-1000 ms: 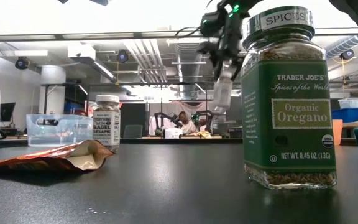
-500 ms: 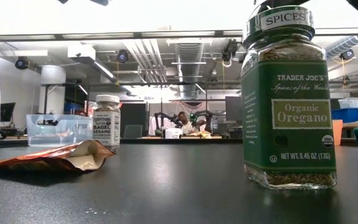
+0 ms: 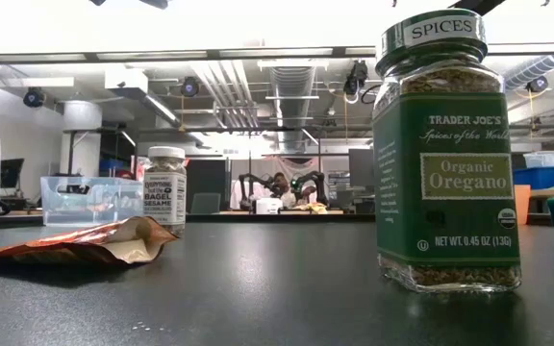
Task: Sort spices by type
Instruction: Put the right white seasoning bottle into the orange bin, then put the bottom orange seasoning pack into the transparent bin
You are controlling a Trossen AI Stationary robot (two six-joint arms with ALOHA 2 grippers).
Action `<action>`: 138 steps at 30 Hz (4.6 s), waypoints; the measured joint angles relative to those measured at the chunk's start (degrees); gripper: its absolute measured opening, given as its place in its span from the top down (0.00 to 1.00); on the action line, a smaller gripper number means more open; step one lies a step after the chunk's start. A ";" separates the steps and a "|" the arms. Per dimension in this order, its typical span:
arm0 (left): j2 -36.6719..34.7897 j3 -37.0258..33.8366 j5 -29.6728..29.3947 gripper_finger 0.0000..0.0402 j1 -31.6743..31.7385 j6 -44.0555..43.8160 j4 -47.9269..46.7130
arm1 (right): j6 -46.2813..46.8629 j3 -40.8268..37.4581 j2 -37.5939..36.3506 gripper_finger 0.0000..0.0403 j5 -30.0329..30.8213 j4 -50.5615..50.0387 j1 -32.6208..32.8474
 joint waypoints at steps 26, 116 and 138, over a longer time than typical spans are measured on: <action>0.00 0.00 -0.31 1.00 0.02 0.00 0.09 | -4.70 -2.64 4.64 0.51 2.83 1.95 0.04; 2.41 -0.01 3.84 1.00 0.01 -1.74 0.08 | -3.83 14.76 -14.99 0.43 6.79 6.34 32.28; 11.27 -0.02 37.99 1.00 -0.60 -0.03 -13.41 | -0.66 -6.53 -16.85 0.46 7.99 8.77 48.98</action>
